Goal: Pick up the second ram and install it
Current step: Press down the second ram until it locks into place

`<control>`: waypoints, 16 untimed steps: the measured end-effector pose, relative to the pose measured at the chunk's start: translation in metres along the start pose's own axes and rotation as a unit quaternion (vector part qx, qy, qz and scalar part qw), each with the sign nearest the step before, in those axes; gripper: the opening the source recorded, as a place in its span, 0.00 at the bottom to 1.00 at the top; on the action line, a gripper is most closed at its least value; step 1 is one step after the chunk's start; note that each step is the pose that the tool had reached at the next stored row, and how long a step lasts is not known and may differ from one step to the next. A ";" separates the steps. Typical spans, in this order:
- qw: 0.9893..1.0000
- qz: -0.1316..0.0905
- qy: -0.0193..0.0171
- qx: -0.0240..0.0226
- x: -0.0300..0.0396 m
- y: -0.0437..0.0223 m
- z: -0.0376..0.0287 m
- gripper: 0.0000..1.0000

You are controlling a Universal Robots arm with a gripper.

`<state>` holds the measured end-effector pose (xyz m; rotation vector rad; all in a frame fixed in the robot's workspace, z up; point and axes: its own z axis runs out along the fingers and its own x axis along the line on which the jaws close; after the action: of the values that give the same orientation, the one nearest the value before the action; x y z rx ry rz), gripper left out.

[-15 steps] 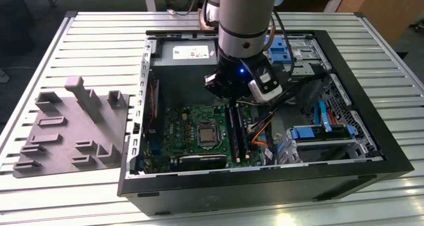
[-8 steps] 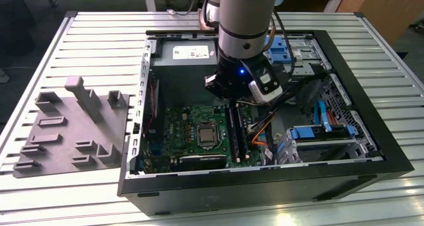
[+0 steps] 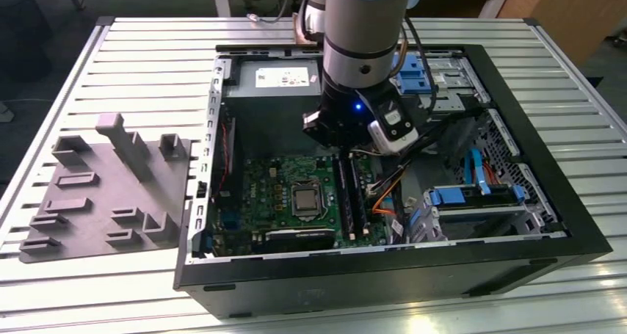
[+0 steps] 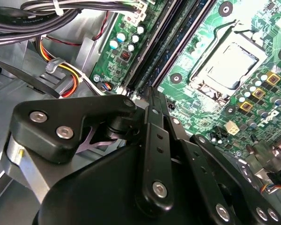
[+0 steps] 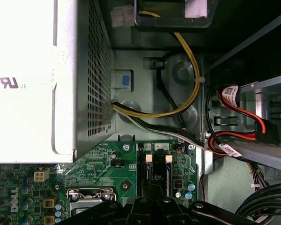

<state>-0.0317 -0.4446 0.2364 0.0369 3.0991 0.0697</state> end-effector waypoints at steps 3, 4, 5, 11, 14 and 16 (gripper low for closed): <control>1.000 0.000 0.000 0.000 0.0000 -0.0006 0.0000 0.11; 1.000 0.000 0.000 0.000 0.0000 -0.0008 0.0000 0.11; 1.000 0.000 0.000 0.000 0.0000 -0.0010 -0.0001 0.11; 1.000 0.000 0.000 0.000 -0.0001 -0.0025 -0.0001 0.11; 1.000 0.000 0.000 0.000 -0.0001 -0.0034 -0.0001 0.11; 1.000 0.000 0.000 0.000 -0.0001 -0.0040 -0.0002 0.11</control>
<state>-0.0317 -0.4486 0.2364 0.0369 3.0991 0.0698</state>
